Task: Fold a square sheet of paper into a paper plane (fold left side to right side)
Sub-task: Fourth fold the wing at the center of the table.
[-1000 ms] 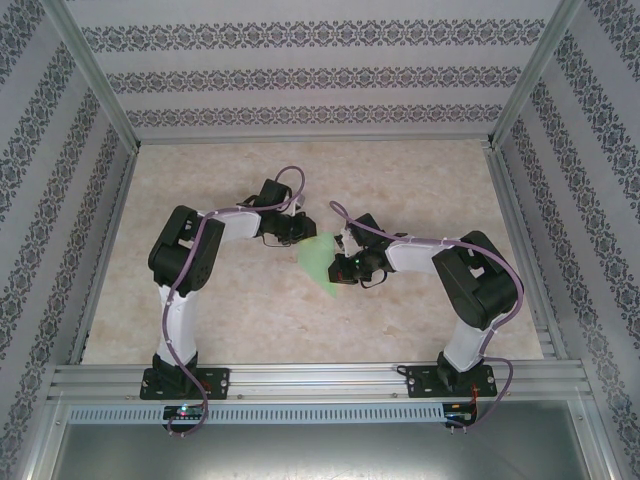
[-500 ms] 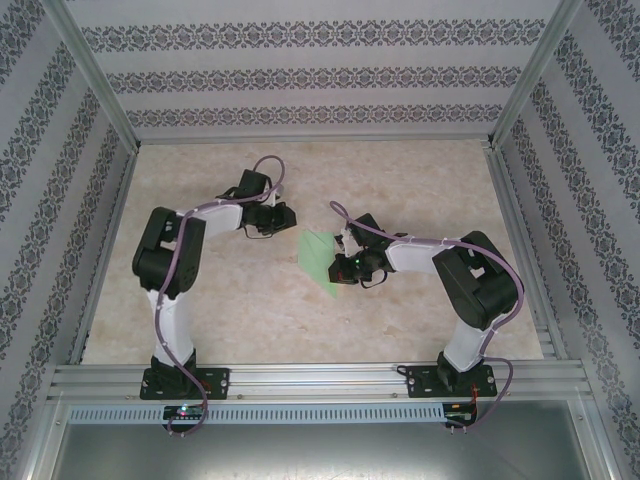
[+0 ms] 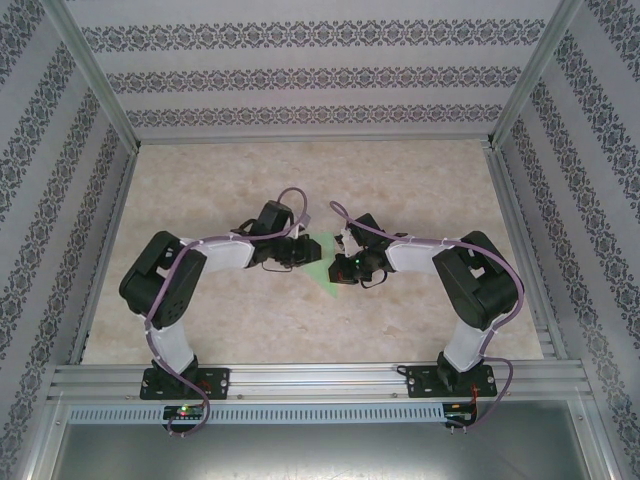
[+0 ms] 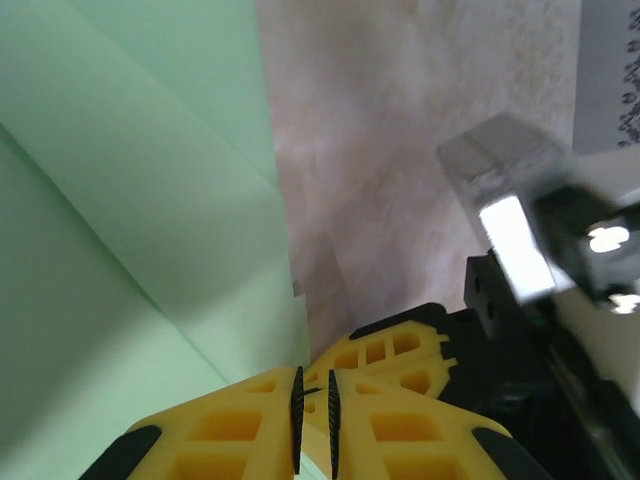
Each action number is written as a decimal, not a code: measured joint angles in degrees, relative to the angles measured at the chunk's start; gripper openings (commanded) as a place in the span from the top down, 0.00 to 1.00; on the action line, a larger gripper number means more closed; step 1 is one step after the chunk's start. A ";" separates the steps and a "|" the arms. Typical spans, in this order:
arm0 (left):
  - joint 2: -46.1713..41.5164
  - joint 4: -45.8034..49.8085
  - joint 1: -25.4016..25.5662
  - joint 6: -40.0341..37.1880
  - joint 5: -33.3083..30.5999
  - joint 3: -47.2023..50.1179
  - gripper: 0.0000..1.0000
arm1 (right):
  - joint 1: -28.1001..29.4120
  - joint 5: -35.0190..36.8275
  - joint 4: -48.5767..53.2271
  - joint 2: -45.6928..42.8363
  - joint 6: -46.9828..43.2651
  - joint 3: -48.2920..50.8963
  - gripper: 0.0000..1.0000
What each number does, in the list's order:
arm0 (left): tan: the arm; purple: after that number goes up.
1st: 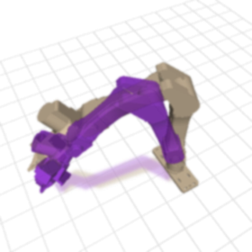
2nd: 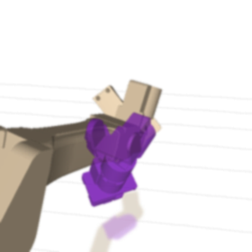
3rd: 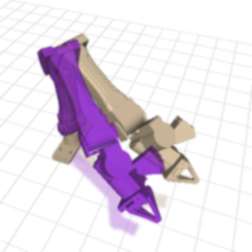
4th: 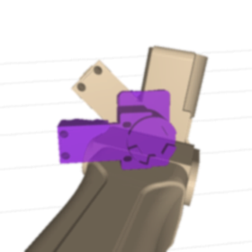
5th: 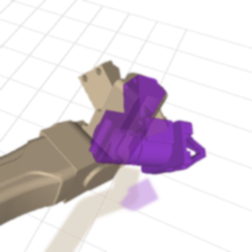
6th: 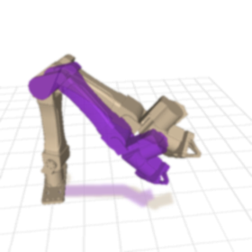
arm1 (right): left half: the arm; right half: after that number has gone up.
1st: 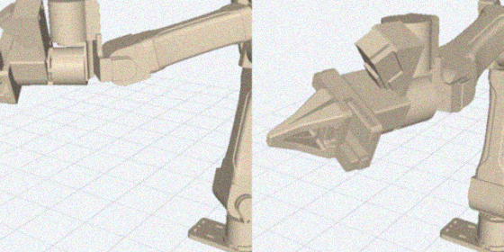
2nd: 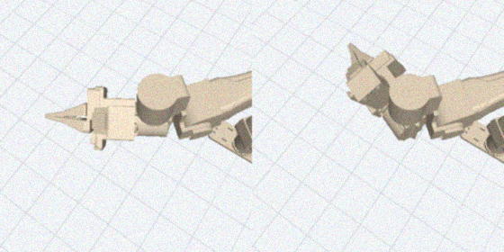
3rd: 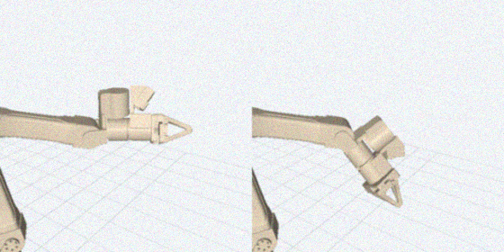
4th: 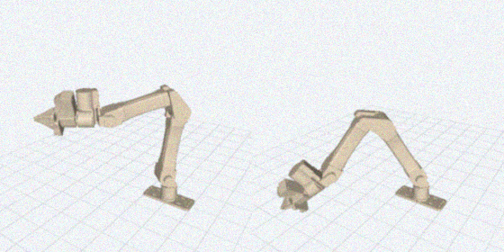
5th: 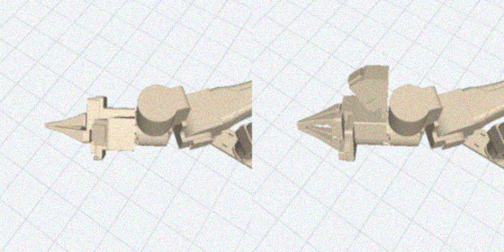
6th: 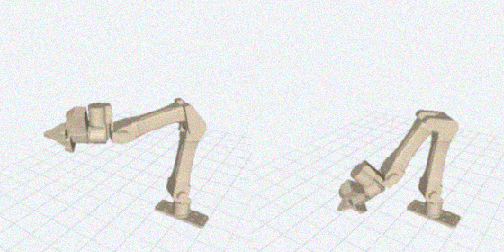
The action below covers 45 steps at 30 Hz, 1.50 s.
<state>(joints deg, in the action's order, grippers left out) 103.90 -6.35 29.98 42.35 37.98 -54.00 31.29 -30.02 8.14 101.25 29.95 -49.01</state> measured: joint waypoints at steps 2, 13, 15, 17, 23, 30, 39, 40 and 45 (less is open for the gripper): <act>1.16 -1.36 0.42 1.11 0.00 0.00 0.82 | 0.00 0.00 0.00 0.00 0.00 0.00 1.00; 3.58 -3.52 1.11 3.19 0.57 -0.04 0.81 | 0.11 0.22 0.02 -0.02 0.02 0.00 1.00; 4.37 -3.54 1.38 3.19 0.81 -0.24 0.81 | 0.11 0.22 0.02 -0.02 0.02 0.00 1.00; 5.11 -3.54 1.57 3.19 0.85 -0.37 0.81 | 0.11 0.22 0.02 -0.02 0.00 0.00 1.00; 6.12 -2.95 1.57 3.15 0.39 -0.96 0.81 | 0.37 0.66 0.44 -0.02 0.00 -0.26 1.00; 6.93 0.02 1.57 2.69 -1.62 -3.19 0.81 | 0.68 1.18 1.29 0.00 -0.24 -0.72 1.00; 7.93 3.85 1.57 1.42 -2.21 -5.75 0.81 | 0.85 1.99 1.75 -0.02 -0.44 -0.92 1.00; 7.98 4.17 1.57 1.42 -2.23 -5.92 0.81 | 0.85 1.99 1.75 -0.02 -0.46 -0.92 1.00; 8.15 4.92 1.53 1.29 -2.25 -6.47 0.81 | 0.85 1.99 1.99 0.00 -0.96 -1.07 1.00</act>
<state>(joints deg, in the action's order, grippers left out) 112.05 -1.43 31.51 43.64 35.73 -60.47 32.14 -28.03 10.13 101.25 28.99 -50.09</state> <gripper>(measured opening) 0.188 0.053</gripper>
